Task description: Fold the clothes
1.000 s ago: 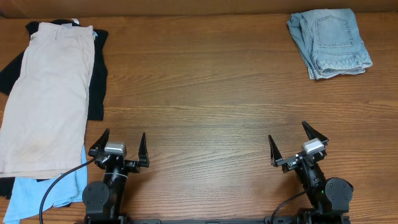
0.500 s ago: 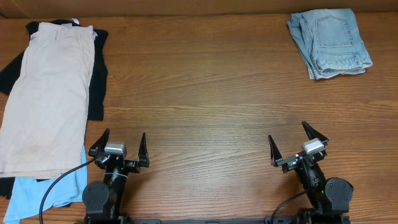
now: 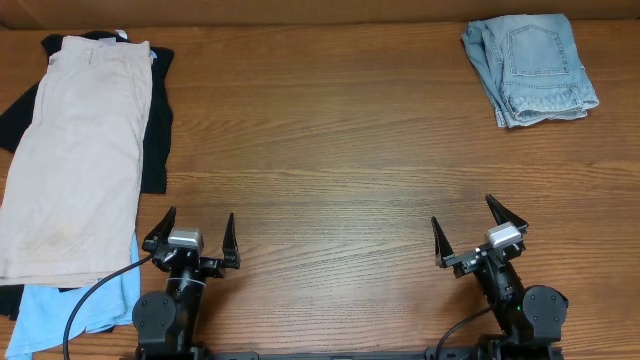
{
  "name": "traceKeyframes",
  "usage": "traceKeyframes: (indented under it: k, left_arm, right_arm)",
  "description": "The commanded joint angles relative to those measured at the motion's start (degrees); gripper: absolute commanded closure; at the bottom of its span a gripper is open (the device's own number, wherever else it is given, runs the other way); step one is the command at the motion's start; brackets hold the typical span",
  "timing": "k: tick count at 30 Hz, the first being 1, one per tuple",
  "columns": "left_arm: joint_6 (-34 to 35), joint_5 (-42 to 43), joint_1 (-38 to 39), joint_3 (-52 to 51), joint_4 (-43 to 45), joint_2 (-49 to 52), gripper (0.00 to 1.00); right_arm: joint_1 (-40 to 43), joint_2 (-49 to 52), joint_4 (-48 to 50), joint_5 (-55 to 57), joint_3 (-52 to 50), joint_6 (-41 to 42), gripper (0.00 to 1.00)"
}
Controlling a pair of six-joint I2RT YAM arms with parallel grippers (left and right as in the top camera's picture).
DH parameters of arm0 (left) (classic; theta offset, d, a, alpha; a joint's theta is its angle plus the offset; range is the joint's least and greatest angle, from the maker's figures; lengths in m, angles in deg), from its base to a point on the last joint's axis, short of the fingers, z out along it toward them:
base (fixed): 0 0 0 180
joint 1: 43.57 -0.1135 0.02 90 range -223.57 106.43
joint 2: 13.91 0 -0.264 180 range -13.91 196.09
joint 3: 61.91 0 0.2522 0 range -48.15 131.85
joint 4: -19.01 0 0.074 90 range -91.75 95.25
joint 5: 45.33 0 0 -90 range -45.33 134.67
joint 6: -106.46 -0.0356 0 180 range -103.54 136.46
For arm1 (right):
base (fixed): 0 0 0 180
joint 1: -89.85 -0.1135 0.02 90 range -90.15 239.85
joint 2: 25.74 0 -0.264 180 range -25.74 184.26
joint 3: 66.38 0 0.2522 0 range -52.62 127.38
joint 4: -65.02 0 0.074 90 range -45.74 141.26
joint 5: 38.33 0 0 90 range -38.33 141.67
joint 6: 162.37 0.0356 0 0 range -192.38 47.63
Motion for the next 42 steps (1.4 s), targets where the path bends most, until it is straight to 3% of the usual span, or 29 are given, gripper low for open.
traceKeyframes:
  k: [1,34,42]
  left_arm:
    - [-0.94,-0.39,-0.39,-0.31,0.0,-0.74,0.0]
    - [-1.01,-0.37,-0.39,-0.31,0.09,-0.74,0.0]
    - [9.2,0.24,-0.39,0.07,3.74,-0.74,0.0]
  right_arm:
    - [-0.44,-0.57,0.11,0.33,-0.59,-0.15,0.0]
    - [-0.44,-0.57,1.11,0.31,-0.57,-0.07,0.0]
    - [-0.42,-0.57,6.73,0.55,-0.55,0.09,0.0]
